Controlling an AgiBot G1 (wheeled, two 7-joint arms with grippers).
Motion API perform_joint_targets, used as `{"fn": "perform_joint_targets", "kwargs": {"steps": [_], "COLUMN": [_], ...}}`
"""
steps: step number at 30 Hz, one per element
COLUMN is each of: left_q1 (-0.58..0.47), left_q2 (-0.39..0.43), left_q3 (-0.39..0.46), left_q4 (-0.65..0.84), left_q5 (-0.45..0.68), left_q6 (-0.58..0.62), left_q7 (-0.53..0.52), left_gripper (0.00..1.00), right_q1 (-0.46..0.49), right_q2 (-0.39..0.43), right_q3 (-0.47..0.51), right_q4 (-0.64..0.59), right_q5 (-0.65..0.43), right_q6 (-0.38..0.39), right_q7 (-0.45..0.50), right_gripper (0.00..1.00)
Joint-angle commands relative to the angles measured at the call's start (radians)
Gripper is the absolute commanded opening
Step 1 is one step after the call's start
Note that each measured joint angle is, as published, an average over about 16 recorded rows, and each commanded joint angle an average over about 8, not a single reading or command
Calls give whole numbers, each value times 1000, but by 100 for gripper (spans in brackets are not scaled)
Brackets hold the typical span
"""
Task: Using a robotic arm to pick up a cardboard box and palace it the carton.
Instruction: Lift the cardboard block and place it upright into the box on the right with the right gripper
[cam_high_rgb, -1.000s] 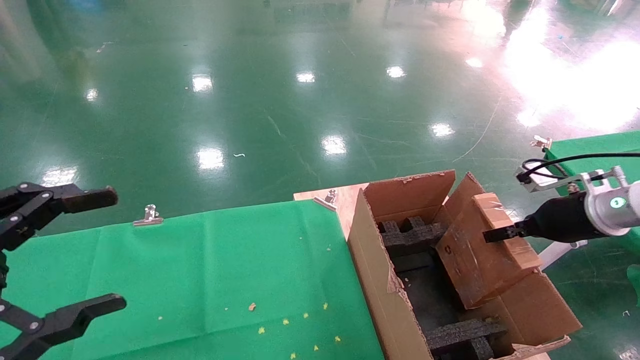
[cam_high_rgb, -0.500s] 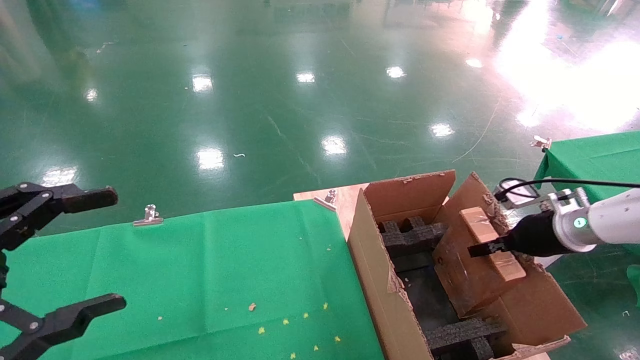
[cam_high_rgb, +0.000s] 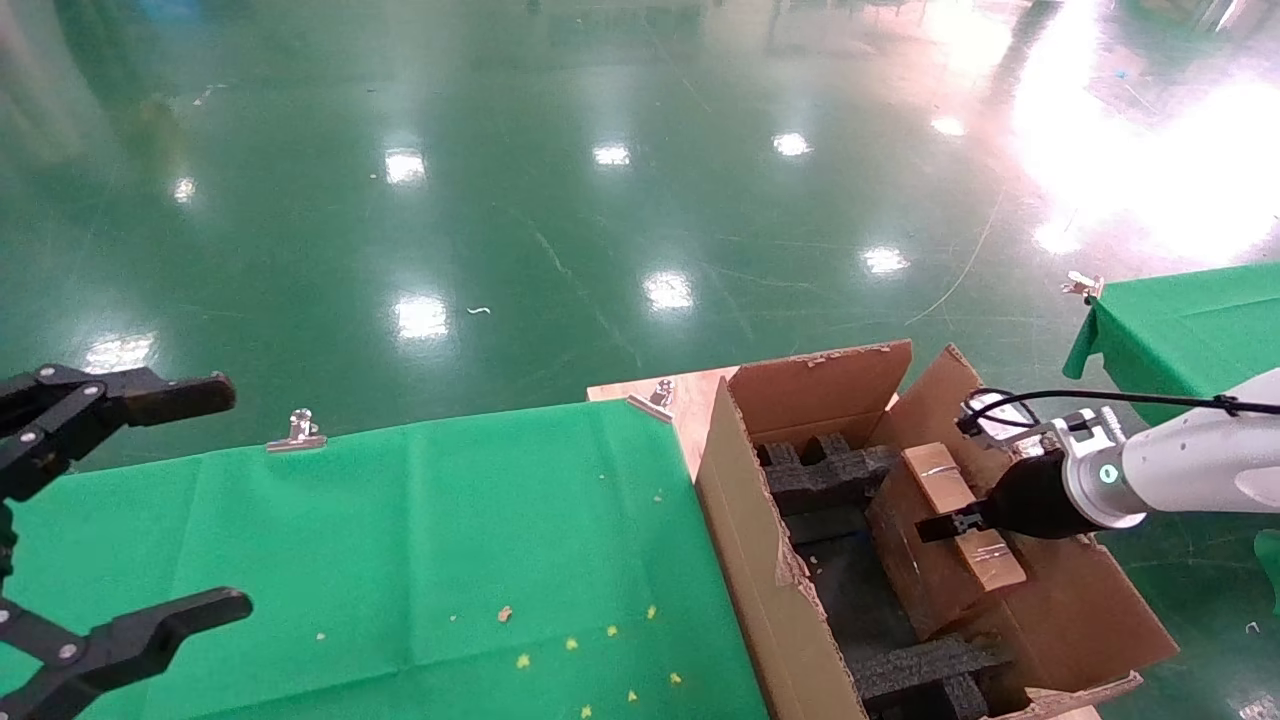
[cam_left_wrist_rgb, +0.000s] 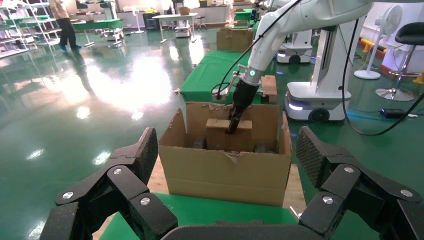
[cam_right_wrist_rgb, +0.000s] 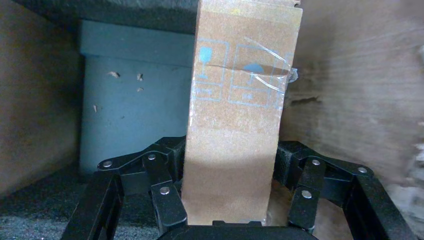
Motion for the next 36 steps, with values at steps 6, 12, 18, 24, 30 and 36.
{"fn": "perform_joint_targets", "kwargs": {"steps": [6,12,18,24,30,36], "left_q1": [0,0,0,0,0,0], "left_q2": [0,0,0,0,0,0], "left_q3": [0,0,0,0,0,0], "left_q4": [0,0,0,0,0,0], "left_q5": [0,0,-1,0,-1,-1], "left_q6": [0,0,0,0,0,0], "left_q7": [0,0,0,0,0,0], "left_gripper": [100,100,100,100,100,100], "right_q1": [-25,-37,-41,-39,-36,-27], "right_q2": [-42,-65,-76,-74,-69,-63], "right_q3": [4,8,10,10,10,11], "right_q4": [-66,-112,-132,-127,-124,-117], "right_q5": [11,20,24,23,22,22], "right_q6": [-4,-14,-21,-22,-22,-25], "right_q7": [-33,-59,-69,-67,-66,-70], "right_gripper": [0,42,100,100,100,100]}}
